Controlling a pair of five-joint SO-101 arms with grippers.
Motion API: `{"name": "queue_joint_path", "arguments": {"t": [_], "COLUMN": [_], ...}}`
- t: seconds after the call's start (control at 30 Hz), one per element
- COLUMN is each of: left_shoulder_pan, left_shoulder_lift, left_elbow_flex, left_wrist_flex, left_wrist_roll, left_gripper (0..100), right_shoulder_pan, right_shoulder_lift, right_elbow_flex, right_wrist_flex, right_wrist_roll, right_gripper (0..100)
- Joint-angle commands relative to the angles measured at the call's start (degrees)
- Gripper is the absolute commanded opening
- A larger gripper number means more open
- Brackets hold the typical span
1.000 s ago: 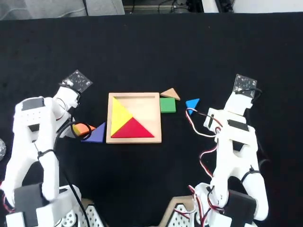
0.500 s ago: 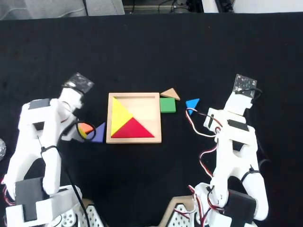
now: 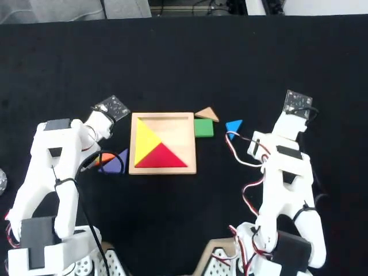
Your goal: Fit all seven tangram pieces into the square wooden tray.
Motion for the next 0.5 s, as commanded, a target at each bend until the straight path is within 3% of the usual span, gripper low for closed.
{"name": "queue_joint_path", "arguments": {"t": [0.0, 0.3, 0.47], "left_shoulder_pan": [0.7, 0.3, 2.1], "left_shoulder_lift": [-0.6, 1.5, 6.4], "left_elbow_flex": [-2.9, -3.2, -3.2], "left_wrist_flex": [0.8, -7.2, -3.2], "left_wrist_roll": [-3.8, -3.8, -4.0], "left_gripper": [18, 21, 21], "right_shoulder_pan": [-1.1, -1.1, -1.1], "right_shoulder_lift": [-2.1, -2.1, -2.1], "right_elbow_flex": [-3.3, -3.4, -3.4], "right_wrist_flex": [-1.1, -1.1, -1.1], "right_wrist_roll": [-0.2, -0.2, -0.2], "right_gripper": [1.4, 1.4, 1.4]}}
